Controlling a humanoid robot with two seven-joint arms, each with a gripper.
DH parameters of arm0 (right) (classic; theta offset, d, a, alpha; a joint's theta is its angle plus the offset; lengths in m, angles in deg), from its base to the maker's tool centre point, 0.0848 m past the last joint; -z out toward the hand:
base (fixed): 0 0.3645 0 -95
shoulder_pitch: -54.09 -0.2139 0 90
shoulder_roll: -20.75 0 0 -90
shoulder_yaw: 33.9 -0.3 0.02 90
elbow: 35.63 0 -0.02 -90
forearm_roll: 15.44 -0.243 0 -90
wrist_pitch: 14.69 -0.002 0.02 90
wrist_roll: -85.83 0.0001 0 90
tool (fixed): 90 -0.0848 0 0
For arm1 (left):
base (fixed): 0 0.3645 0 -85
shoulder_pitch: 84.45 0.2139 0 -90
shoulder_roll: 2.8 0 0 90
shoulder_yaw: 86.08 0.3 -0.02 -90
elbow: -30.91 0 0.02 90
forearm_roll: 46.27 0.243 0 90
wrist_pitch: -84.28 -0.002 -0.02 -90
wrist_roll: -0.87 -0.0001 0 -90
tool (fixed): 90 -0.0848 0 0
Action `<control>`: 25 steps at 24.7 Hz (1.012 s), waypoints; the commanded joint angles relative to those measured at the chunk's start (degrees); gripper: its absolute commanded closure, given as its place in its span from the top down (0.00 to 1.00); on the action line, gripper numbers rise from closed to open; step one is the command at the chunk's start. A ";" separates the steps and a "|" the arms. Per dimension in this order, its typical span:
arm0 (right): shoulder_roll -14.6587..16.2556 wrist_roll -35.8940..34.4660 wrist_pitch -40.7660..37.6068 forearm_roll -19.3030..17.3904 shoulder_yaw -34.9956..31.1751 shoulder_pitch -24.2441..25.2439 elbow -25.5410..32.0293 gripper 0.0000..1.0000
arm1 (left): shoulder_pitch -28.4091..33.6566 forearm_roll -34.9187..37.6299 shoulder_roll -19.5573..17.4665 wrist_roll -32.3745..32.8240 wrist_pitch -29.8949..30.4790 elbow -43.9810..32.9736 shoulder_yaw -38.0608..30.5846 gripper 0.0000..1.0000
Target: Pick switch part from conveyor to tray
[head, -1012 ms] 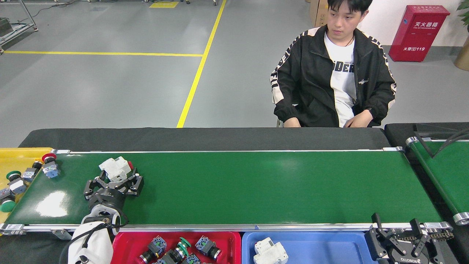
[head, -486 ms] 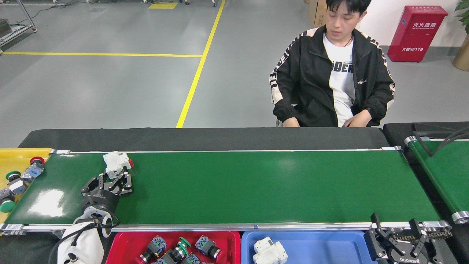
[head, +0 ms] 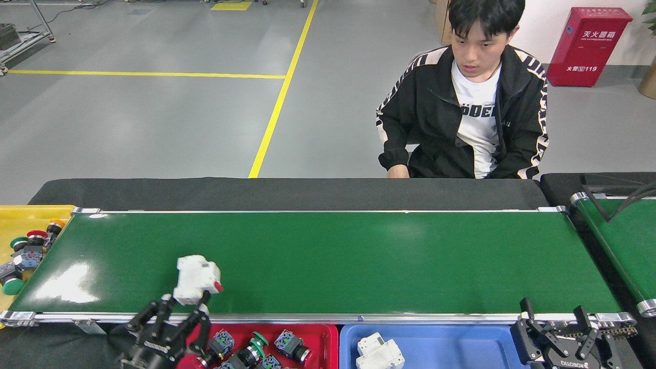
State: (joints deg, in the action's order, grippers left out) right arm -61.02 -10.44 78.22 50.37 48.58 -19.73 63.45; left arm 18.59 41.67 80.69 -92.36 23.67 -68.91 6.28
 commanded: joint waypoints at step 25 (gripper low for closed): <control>0.47 -0.50 -0.36 -0.07 -1.88 -0.27 1.20 0.99 | -0.47 -1.98 2.38 -0.19 4.28 -1.88 3.87 1.00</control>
State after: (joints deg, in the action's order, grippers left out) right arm -61.02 -10.44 78.15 50.37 47.02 -19.73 63.72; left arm 18.01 41.54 83.63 -92.13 27.04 -70.04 12.73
